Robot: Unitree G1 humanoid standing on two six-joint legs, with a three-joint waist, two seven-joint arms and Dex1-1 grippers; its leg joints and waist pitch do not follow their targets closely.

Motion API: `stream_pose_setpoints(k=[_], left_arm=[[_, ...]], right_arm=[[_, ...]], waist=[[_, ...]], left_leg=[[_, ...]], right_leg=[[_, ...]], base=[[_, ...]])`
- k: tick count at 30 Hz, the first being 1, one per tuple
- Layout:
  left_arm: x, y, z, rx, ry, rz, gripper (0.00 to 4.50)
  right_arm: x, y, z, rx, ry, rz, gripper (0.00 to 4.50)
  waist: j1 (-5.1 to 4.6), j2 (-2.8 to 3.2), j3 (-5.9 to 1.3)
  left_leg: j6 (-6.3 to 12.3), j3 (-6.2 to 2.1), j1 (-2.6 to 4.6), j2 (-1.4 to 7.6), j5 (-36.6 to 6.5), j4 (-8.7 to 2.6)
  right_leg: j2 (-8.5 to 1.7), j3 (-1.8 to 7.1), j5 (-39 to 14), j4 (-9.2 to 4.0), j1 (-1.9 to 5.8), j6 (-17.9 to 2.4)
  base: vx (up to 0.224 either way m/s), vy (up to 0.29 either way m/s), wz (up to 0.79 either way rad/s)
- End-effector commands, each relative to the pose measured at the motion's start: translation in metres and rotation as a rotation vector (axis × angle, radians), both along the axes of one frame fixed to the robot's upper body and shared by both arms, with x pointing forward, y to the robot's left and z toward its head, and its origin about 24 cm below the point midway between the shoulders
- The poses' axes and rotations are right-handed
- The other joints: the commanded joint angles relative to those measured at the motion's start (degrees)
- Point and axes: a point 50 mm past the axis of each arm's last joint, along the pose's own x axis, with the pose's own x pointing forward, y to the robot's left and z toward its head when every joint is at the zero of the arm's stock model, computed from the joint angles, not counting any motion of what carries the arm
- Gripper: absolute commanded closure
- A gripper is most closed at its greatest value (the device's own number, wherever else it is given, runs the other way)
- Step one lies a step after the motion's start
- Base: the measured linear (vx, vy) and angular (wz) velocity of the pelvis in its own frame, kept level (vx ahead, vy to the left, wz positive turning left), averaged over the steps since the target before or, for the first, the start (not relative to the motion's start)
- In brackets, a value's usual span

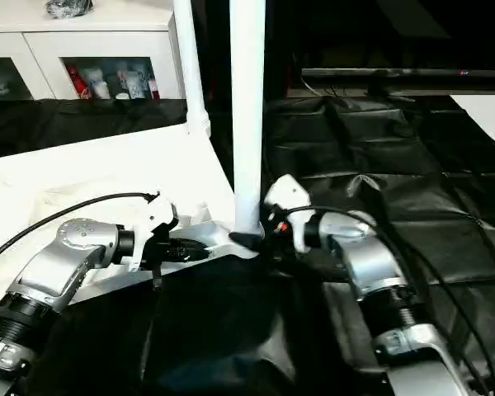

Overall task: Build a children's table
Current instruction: Rotate leg to tighten

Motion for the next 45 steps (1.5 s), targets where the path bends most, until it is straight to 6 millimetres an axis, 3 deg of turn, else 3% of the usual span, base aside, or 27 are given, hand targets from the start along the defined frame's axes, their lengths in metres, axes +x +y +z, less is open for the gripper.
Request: stream_pose_setpoints(k=[1,12,16,20,21,23,24,26,31,37,41,45], left_arm=[[0.000,-0.008,0.015,-0.043,-0.062,-0.070,4.50],[0.007,-0.011,0.015,-0.047,-0.072,0.011,4.50],[0.024,-0.022,0.015,-0.047,-0.092,0.151,4.50],[0.037,-0.037,0.018,-0.055,-0.107,0.258,4.50],[0.042,-0.044,0.019,-0.058,-0.113,0.291,4.50],[0.051,-0.057,0.023,-0.063,-0.133,0.360,4.50],[0.051,-0.057,0.023,-0.063,-0.134,0.362,4.50],[0.054,-0.066,0.025,-0.069,-0.153,0.363,4.50],[0.052,-0.069,0.027,-0.083,-0.163,0.312,4.50],[0.043,-0.059,0.026,-0.109,-0.163,0.215,4.50],[0.034,-0.050,0.023,-0.110,-0.142,0.121,4.50],[0.026,-0.042,0.022,-0.104,-0.135,0.039,4.50]], right_arm=[[0.003,0.002,0.005,-0.007,-0.020,0.014,1.21],[-0.002,0.006,-0.007,0.033,0.040,-0.009,1.92],[0.006,0.010,-0.022,0.065,0.088,-0.229,1.96],[0.012,0.023,-0.033,0.068,0.112,-0.419,1.97],[0.015,0.031,-0.035,0.075,0.120,-0.493,1.97],[0.021,0.049,-0.036,0.093,0.125,-0.609,1.97],[0.021,0.050,-0.036,0.094,0.124,-0.612,1.97],[0.022,0.070,-0.030,0.109,0.088,-0.586,1.97],[0.019,0.084,-0.024,0.160,0.074,-0.488,1.46],[0.017,0.067,-0.019,0.172,0.066,-0.397,0.96],[0.015,0.045,-0.018,0.084,-0.011,-0.282,0.75],[0.013,0.029,-0.013,0.072,-0.026,-0.213,0.75]], waist=[[-0.25,-0.50,-4.54],[-0.35,-0.52,-4.55],[-0.48,-0.64,-4.49],[-0.96,-0.59,-4.42],[-1.13,-0.27,-4.38],[-1.53,-0.36,-4.44],[-1.53,0.13,-4.47],[-1.90,-0.09,-4.52],[-1.85,-0.23,-4.73],[-2.29,-0.17,-4.59],[-2.17,-0.42,-4.62],[-2.03,-0.27,-4.43]], left_leg=[[2.80,-2.16,1.54,4.41,-8.3,-3.99],[2.91,-2.11,1.48,4.43,-8.1,-3.96],[1.71,-2.25,1.60,4.21,-9.2,-4.04],[0.17,-2.38,1.76,4.08,-10.4,-4.24],[0.01,-2.34,1.73,4.08,-10.8,-4.30],[-0.68,-2.45,1.93,3.99,-11.8,-4.38],[-0.90,-2.49,2.02,4.00,-12.1,-4.35],[-0.69,-2.50,1.63,3.96,-11.6,-4.44],[1.45,-2.37,1.36,3.96,-9.2,-4.15],[2.24,-2.46,1.36,4.21,-9.9,-4.26],[2.44,-2.44,1.31,4.25,-10.1,-4.10],[2.72,-2.24,1.59,4.38,-10.5,-4.17]], right_leg=[[-5.24,2.81,-10.4,-3.88,2.50,-13.6],[-5.27,2.85,-9.5,-3.81,2.55,-14.0],[-5.43,2.85,-12.5,-4.26,2.59,-13.5],[-5.41,2.80,-14.6,-4.55,2.40,-12.6],[-5.37,2.87,-14.7,-4.71,2.34,-12.3],[-5.38,2.80,-15.0,-4.78,2.33,-12.3],[-5.41,2.85,-14.9,-4.72,2.19,-12.4],[-5.41,2.85,-12.6,-4.64,2.49,-12.5],[-5.49,2.83,-7.9,-4.19,2.94,-13.6],[-5.51,2.80,-8.4,-4.17,3.02,-14.1],[-5.72,2.73,-8.6,-4.06,3.21,-14.5],[-5.41,2.81,-10.3,-4.29,2.71,-14.6]], base=[[0.000,0.000,0.00],[0.000,0.000,0.00],[0.000,0.000,0.00],[0.000,0.000,0.00],[0.000,0.000,0.00],[0.000,0.000,0.00],[0.000,0.000,0.00],[0.000,0.000,0.00],[0.000,0.000,0.00],[0.000,0.000,0.00],[0.000,0.000,0.00],[0.000,0.000,0.00]])
